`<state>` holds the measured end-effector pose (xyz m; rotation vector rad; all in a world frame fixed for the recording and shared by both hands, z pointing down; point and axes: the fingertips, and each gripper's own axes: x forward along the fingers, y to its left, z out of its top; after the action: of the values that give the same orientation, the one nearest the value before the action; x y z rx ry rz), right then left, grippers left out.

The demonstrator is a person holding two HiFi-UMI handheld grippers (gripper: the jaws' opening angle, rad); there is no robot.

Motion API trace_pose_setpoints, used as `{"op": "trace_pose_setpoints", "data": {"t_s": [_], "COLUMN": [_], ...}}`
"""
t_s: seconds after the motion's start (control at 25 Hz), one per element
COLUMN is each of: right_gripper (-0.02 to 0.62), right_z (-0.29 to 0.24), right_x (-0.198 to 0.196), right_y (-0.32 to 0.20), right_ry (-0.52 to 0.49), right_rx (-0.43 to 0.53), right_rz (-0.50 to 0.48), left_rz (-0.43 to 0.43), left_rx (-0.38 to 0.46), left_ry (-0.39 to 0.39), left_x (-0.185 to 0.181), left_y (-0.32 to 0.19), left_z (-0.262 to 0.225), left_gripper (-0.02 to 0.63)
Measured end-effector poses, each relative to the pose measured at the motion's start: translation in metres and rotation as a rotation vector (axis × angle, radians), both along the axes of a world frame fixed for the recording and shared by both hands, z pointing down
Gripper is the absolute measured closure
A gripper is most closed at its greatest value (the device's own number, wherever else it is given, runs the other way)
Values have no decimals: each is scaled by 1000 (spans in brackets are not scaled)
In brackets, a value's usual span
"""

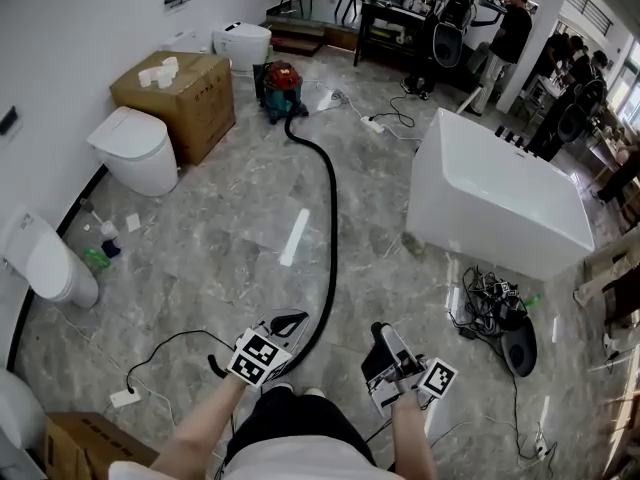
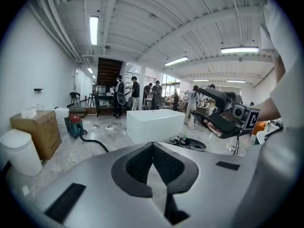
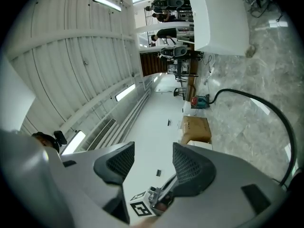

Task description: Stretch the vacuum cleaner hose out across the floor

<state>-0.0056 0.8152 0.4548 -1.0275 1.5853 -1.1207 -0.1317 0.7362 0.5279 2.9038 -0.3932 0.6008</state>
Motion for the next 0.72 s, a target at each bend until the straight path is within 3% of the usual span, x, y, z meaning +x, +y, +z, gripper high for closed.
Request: {"op": "trace_pose_setpoints", "data": {"t_s": [0.28, 0.4, 0.52, 0.64, 0.72], "right_gripper": [339, 339, 349, 441, 524], "right_z": [11, 13, 20, 22, 19], "right_x": [-24, -48, -64, -70, -73], "right_y": [-13, -27, -37, -46, -52], "right_ry": [130, 267, 472, 663, 707], "right_rx": [-51, -78, -135, -169, -159], "right_rz": [-48, -88, -99, -74, -52], "left_rz": [-34, -72, -127, -158, -160], "left_rx": [-34, -85, -120, -153, -143], "left_ry": [82, 157, 236, 308, 312], "left_x": [-13, -20, -25, -25, -26], "left_y": [2, 4, 4, 5, 7], "left_z": [-16, -23, -34, -44, -46], "left_gripper": [598, 598, 598, 598, 598]}}
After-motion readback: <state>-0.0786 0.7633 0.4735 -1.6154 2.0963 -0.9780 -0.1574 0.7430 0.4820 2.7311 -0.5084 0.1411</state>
